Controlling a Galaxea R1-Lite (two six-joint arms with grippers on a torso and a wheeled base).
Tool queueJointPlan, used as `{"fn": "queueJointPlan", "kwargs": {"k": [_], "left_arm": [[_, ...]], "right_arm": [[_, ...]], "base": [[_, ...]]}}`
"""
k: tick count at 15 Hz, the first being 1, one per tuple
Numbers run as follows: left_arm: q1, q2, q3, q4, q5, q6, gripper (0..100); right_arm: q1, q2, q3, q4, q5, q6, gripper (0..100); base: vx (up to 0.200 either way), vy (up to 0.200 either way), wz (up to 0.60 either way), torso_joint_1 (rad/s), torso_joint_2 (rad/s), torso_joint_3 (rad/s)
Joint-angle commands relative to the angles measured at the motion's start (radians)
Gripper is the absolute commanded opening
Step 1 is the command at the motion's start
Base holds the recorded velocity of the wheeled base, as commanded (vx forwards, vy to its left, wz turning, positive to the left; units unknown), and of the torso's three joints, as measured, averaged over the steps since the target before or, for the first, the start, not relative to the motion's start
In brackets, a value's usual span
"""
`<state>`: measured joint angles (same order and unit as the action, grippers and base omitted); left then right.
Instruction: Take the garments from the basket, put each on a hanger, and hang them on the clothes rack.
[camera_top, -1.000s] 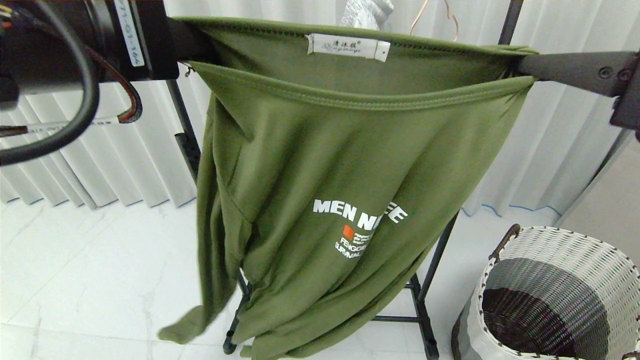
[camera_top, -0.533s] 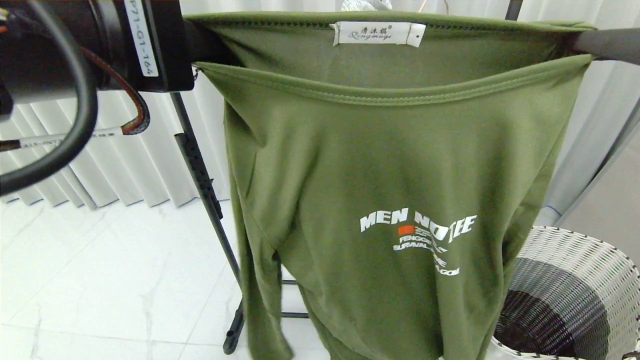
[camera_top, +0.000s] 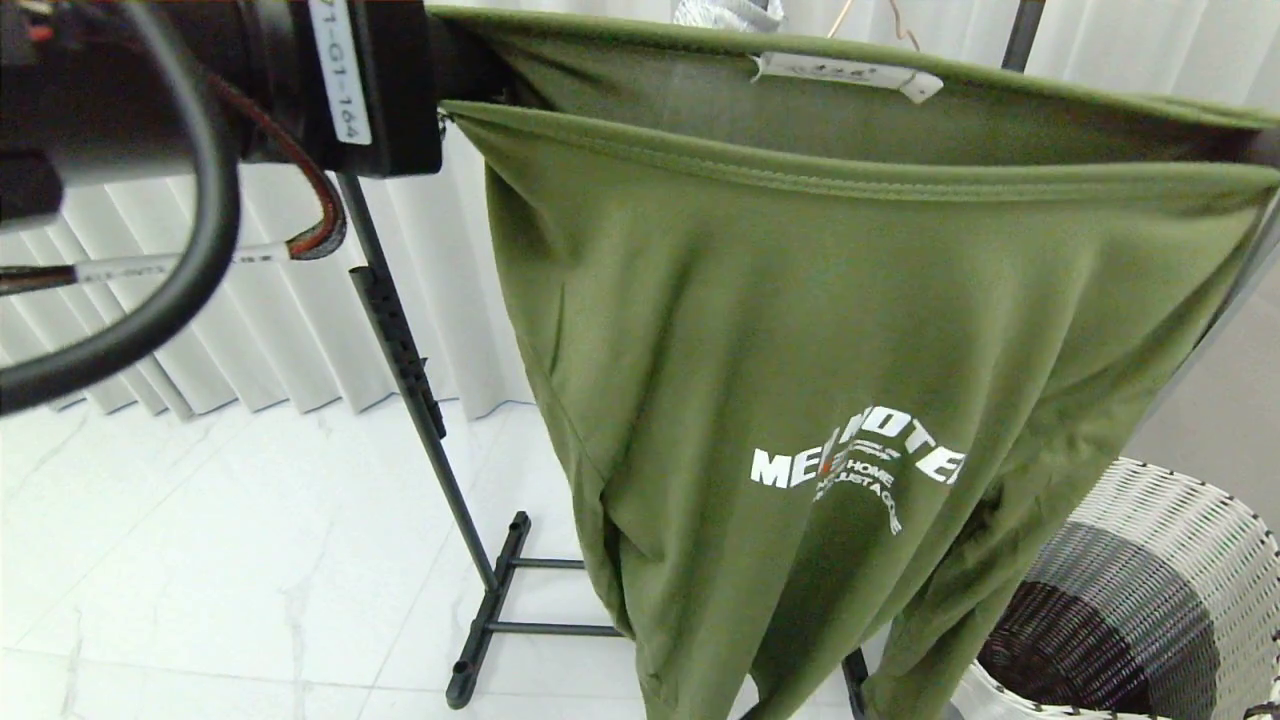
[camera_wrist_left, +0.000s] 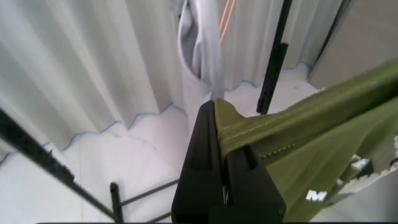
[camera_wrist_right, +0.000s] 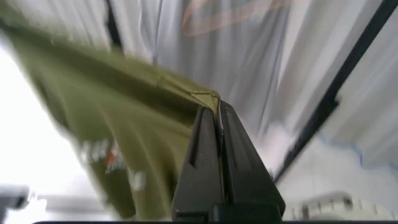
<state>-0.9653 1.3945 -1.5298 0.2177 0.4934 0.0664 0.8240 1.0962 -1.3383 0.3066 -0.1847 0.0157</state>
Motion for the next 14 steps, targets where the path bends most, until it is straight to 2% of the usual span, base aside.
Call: {"fn": "queueJointPlan", "kwargs": {"k": [1, 3, 5, 6, 7, 9, 14], "left_arm": [[-0.003, 0.086, -0.047, -0.055, 0.001, 0.009, 0], [-0.003, 0.147, -0.093, -0.093, 0.001, 0.009, 0], [0.002, 0.196, -0.147, -0.093, 0.001, 0.007, 0], [0.002, 0.198, -0.148, -0.093, 0.001, 0.007, 0], [0.023, 0.236, -0.196, -0.093, 0.001, 0.006, 0], [0.037, 0.250, -0.214, -0.093, -0.001, 0.007, 0], [0.040, 0.224, -0.210, -0.069, 0.005, 0.000, 0]], "right_arm": [[0.001, -0.117, -0.002, 0.135, 0.091, 0.003, 0], [0.017, -0.159, 0.021, 0.207, 0.202, 0.001, 0], [0.055, -0.160, 0.048, 0.207, 0.232, 0.001, 0], [0.058, -0.160, 0.048, 0.207, 0.232, 0.001, 0], [0.149, -0.153, 0.053, 0.207, 0.232, 0.003, 0], [0.205, -0.144, 0.064, 0.206, 0.228, 0.003, 0], [0.207, -0.131, 0.071, 0.206, 0.200, 0.001, 0]], "base": [[0.000, 0.000, 0.00, 0.000, 0.00, 0.000], [0.000, 0.000, 0.00, 0.000, 0.00, 0.000], [0.000, 0.000, 0.00, 0.000, 0.00, 0.000], [0.000, 0.000, 0.00, 0.000, 0.00, 0.000], [0.000, 0.000, 0.00, 0.000, 0.00, 0.000], [0.000, 0.000, 0.00, 0.000, 0.00, 0.000], [0.000, 0.000, 0.00, 0.000, 0.00, 0.000]]}}
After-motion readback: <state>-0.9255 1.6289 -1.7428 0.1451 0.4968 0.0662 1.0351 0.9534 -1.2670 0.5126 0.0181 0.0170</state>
